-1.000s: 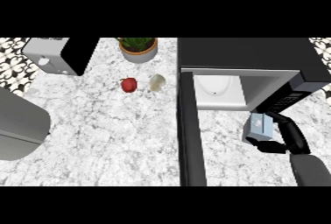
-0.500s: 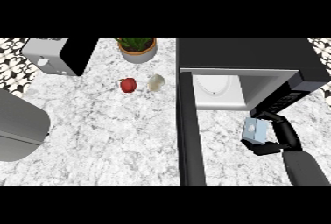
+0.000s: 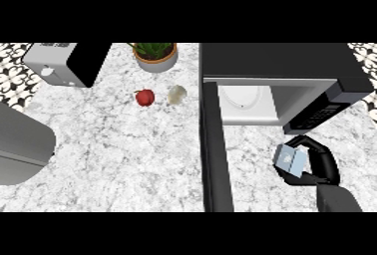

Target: Pick up the milk, place it into the microwave and close the microwave

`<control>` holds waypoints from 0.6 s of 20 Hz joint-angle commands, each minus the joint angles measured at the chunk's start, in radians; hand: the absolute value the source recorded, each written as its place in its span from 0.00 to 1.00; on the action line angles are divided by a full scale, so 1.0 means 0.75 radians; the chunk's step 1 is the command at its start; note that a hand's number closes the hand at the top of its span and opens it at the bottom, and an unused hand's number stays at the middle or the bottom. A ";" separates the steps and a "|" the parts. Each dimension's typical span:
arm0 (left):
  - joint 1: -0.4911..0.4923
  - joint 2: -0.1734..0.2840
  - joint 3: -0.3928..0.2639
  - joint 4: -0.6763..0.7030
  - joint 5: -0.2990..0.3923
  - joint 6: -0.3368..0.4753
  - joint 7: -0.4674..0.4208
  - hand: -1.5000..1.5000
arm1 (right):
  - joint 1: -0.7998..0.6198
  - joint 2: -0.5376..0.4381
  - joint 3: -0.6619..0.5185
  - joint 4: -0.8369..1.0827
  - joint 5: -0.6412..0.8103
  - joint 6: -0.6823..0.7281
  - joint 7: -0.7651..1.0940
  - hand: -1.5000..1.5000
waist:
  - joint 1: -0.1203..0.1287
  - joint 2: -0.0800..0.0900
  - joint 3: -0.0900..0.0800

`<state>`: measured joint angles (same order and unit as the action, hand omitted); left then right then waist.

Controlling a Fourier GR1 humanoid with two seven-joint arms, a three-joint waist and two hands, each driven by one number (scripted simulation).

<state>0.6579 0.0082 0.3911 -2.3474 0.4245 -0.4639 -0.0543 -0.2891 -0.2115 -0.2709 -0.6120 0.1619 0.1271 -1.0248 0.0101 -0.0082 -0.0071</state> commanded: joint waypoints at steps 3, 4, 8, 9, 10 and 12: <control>0.006 -0.010 -0.014 -0.025 0.035 0.007 -0.027 0.00 | 0.078 0.086 0.094 -0.237 -0.057 0.163 0.066 1.00 | -0.017 0.002 0.008; 0.065 -0.010 0.016 -0.102 0.091 -0.011 -0.002 0.00 | 0.139 0.122 0.122 -0.312 -0.043 0.113 0.051 1.00 | -0.014 0.001 0.008; -0.076 -0.011 0.029 -0.021 0.038 0.037 0.053 0.00 | 0.220 0.144 0.171 -0.654 -0.062 0.044 0.290 1.00 | -0.023 0.005 0.008; 0.092 -0.011 0.015 -0.155 0.094 0.026 0.010 0.00 | 0.257 0.163 0.173 -0.689 -0.059 0.013 0.291 1.00 | -0.011 0.002 0.008; -0.020 -0.011 -0.001 -0.064 0.049 0.039 0.024 0.00 | 0.212 0.155 0.187 -0.683 -0.025 -0.028 0.335 1.00 | -0.012 0.007 0.009; 0.014 0.002 0.109 -0.063 0.157 -0.032 0.021 0.00 | 0.199 0.181 0.206 -0.747 -0.021 -0.055 0.412 1.00 | -0.007 0.006 0.009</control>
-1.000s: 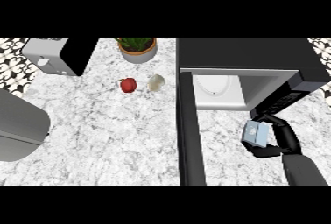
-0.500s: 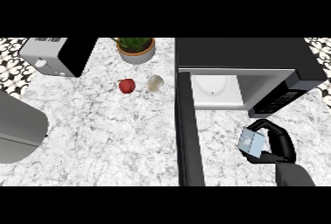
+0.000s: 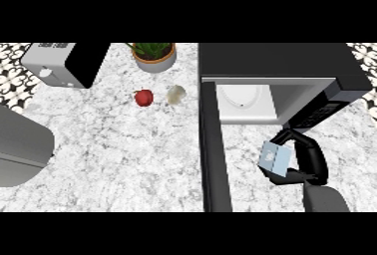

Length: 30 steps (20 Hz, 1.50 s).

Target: Pick up the milk, place it into the microwave and close the microwave

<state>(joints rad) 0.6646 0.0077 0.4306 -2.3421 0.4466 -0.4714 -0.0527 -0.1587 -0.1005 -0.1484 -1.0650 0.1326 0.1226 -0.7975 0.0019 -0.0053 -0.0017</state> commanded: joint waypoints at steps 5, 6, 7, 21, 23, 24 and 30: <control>0.015 0.010 0.104 -0.041 0.167 -0.039 0.039 0.00 | -0.048 0.129 0.129 -0.303 0.075 -0.202 0.351 1.00 | 0.008 0.001 0.001; -0.044 -0.009 0.038 -0.049 0.101 -0.014 0.057 0.00 | -0.234 0.073 0.039 -0.123 0.062 -0.193 0.339 1.00 | 0.015 0.007 0.002; -0.082 0.088 0.143 0.048 0.209 -0.031 0.059 0.00 | -0.245 0.067 0.050 -0.127 0.096 -0.225 0.340 1.00 | 0.014 0.007 0.002; -0.090 0.032 0.122 0.125 0.112 -0.134 -0.018 0.00 | -0.826 -0.013 -0.052 0.662 0.347 -0.607 0.313 1.00 | 0.059 0.022 0.003; -0.116 0.015 0.061 0.016 0.095 -0.047 0.089 0.00 | -0.912 -0.050 -0.097 0.756 0.332 -0.623 0.316 1.00 | 0.056 0.026 0.004; -0.084 0.038 0.105 0.014 0.161 -0.076 0.072 0.00 | -0.934 -0.061 -0.113 0.808 0.340 -0.659 0.310 1.00 | 0.078 0.030 0.005; -0.180 0.034 0.065 0.050 0.088 -0.044 0.090 0.00 | -1.070 -0.069 -0.147 0.973 0.387 -0.892 0.292 1.00 | 0.095 0.047 0.006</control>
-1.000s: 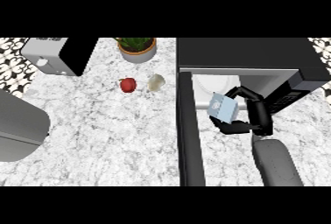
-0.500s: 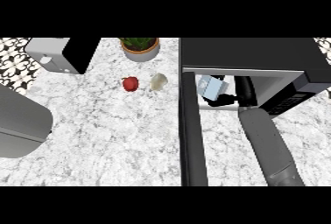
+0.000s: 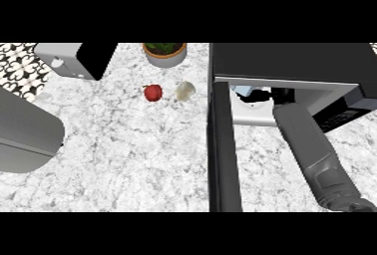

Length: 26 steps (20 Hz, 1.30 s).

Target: Pick up the milk, place it into the microwave and close the microwave

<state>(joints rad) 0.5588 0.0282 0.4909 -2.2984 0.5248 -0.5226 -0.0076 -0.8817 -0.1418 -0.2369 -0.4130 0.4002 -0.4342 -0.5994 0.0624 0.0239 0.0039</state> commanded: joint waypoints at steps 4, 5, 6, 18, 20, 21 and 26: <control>-0.032 0.026 -0.001 0.010 -0.003 -0.025 0.004 0.00 | -0.116 -0.102 -0.021 0.151 0.077 -0.238 -0.061 1.00 | 0.051 0.020 -0.001; -0.081 0.039 0.004 0.044 -0.022 0.010 0.018 0.00 | -0.164 -0.096 -0.012 0.178 0.092 -0.249 -0.031 1.00 | 0.036 0.019 -0.002; -0.064 0.016 -0.029 0.015 -0.023 0.003 0.027 0.00 | -0.149 -0.134 -0.016 0.186 0.095 -0.255 -0.063 1.00 | 0.047 0.025 0.000; -0.130 0.021 -0.044 0.073 -0.101 -0.003 0.008 0.00 | -0.111 -0.278 0.024 0.474 0.237 -0.708 0.263 0.00 | 0.085 0.059 -0.005; -0.149 0.033 -0.030 0.102 -0.149 0.004 0.004 0.00 | -0.140 -0.240 0.044 0.422 0.246 -0.639 0.148 0.00 | 0.074 0.046 0.001; -0.160 0.035 -0.021 0.139 -0.131 -0.027 -0.039 0.00 | -0.153 -0.235 0.021 0.376 0.212 -0.524 0.066 0.00 | 0.078 0.045 0.002; -0.180 0.047 -0.059 0.161 -0.159 -0.034 -0.006 0.00 | -0.156 -0.199 0.025 0.375 0.213 -0.446 -0.029 0.00 | 0.073 0.042 0.003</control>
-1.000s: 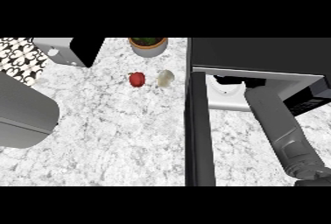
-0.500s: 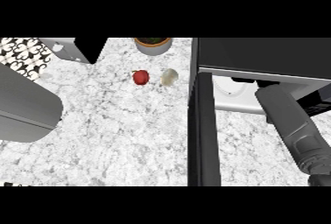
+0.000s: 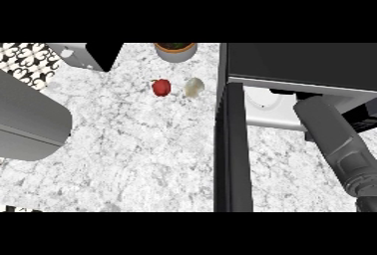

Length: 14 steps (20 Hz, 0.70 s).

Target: Pick up the milk, place it into the microwave and close the microwave

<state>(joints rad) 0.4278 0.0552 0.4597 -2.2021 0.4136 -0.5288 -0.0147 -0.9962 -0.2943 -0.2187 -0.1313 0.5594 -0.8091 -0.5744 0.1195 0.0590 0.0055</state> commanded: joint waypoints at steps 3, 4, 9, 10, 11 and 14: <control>-0.026 0.010 -0.061 0.018 -0.056 -0.041 0.006 0.00 | -0.044 -0.001 -0.017 -0.005 -0.020 0.141 -0.089 0.00 | -0.003 -0.004 0.002; -0.039 0.029 -0.062 0.032 -0.044 -0.054 0.010 0.00 | -0.042 0.035 -0.029 -0.011 -0.034 0.139 -0.108 0.00 | 0.000 -0.001 0.002; -0.049 0.028 -0.107 0.029 -0.030 -0.092 0.011 0.00 | -0.055 0.018 -0.073 0.009 -0.086 0.327 -0.161 0.00 | -0.006 -0.008 0.002; -0.043 0.038 -0.091 0.058 -0.012 -0.117 -0.012 0.00 | -0.046 0.053 -0.097 -0.002 -0.113 0.336 -0.186 0.00 | -0.016 -0.018 0.000; -0.015 0.009 -0.135 0.044 -0.056 -0.126 -0.001 0.00 | -0.033 0.045 -0.113 -0.007 -0.131 0.368 -0.212 0.00 | -0.028 -0.023 0.000; -0.034 0.020 -0.190 0.053 -0.053 -0.173 0.004 0.00 | -0.035 0.060 -0.155 -0.008 -0.176 0.443 -0.245 0.00 | -0.038 -0.024 0.000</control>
<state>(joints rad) 0.4028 0.0719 0.3640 -2.1613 0.3830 -0.6240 -0.0171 -1.0204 -0.2589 -0.3014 -0.1341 0.4648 -0.5503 -0.7213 0.1014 0.0474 0.0063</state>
